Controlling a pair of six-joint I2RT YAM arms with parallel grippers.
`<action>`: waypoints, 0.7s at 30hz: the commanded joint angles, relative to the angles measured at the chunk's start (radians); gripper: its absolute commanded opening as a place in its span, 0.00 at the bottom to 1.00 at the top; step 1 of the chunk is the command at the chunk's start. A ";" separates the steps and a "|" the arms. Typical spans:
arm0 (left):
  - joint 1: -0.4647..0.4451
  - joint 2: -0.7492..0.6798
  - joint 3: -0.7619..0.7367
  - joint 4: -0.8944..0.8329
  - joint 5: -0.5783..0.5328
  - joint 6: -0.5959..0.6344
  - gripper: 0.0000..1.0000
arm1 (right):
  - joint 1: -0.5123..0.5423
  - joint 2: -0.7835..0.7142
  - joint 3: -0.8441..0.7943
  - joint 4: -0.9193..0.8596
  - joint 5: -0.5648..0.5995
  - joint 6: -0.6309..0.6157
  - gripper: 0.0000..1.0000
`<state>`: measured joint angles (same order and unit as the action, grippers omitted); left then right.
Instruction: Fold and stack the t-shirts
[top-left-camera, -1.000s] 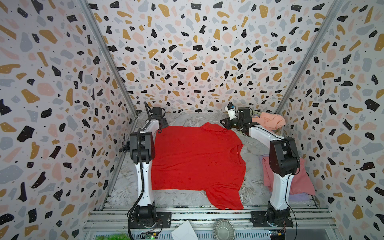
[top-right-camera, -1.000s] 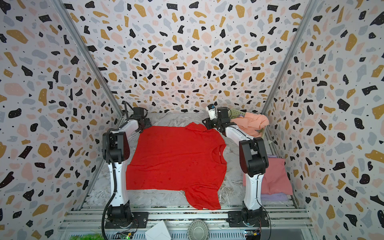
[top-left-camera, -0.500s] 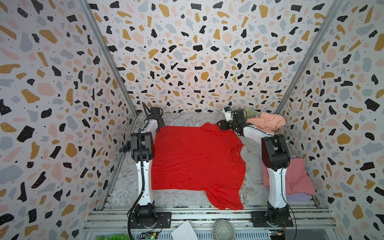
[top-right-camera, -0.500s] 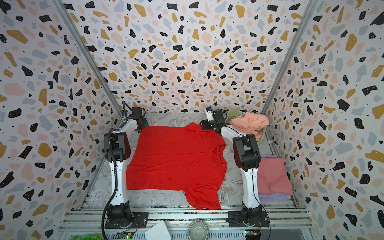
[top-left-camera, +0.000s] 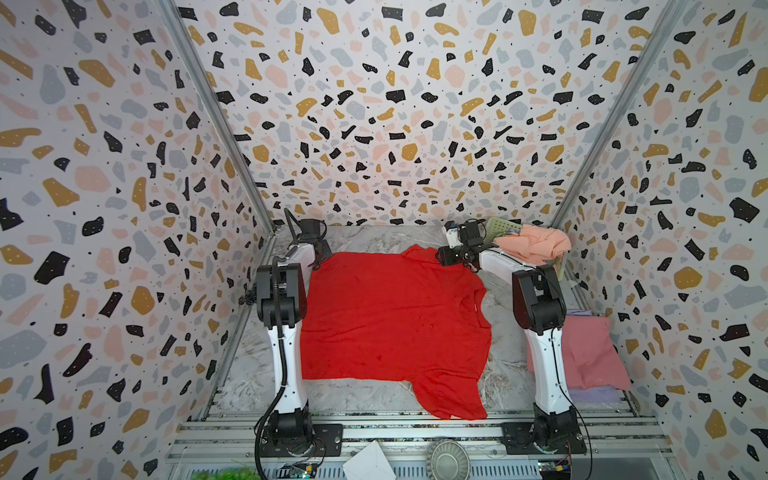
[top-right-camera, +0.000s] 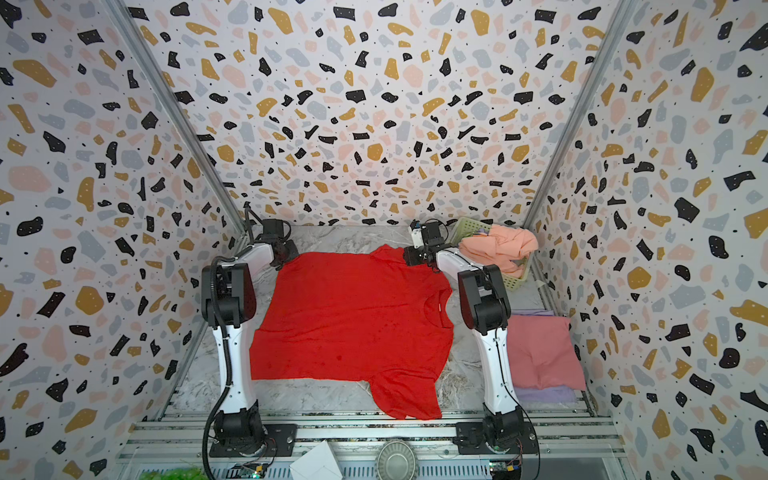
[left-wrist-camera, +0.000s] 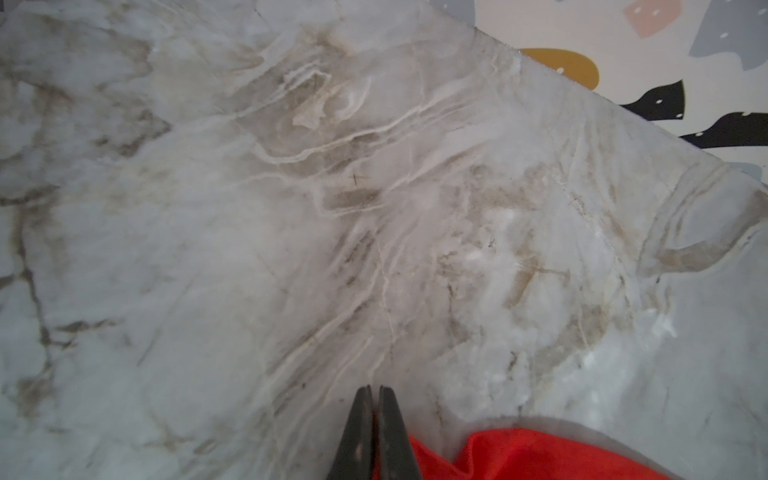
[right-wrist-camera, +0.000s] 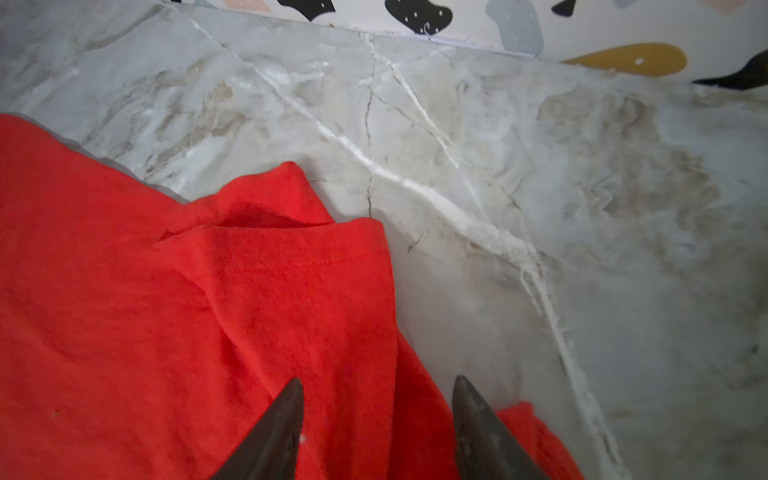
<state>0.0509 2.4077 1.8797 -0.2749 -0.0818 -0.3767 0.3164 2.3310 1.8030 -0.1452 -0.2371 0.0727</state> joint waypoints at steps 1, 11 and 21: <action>-0.002 -0.022 -0.014 -0.001 0.024 0.007 0.00 | 0.007 -0.034 -0.003 -0.042 -0.010 -0.028 0.43; 0.001 -0.068 -0.032 0.006 0.059 0.021 0.00 | 0.012 -0.138 -0.078 0.097 -0.047 -0.029 0.00; 0.044 -0.343 -0.280 0.154 0.059 0.047 0.00 | -0.005 -0.360 -0.176 0.116 -0.070 -0.080 0.00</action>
<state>0.0696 2.1548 1.6550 -0.2173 -0.0326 -0.3580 0.3199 2.0624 1.6508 -0.0467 -0.2821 0.0193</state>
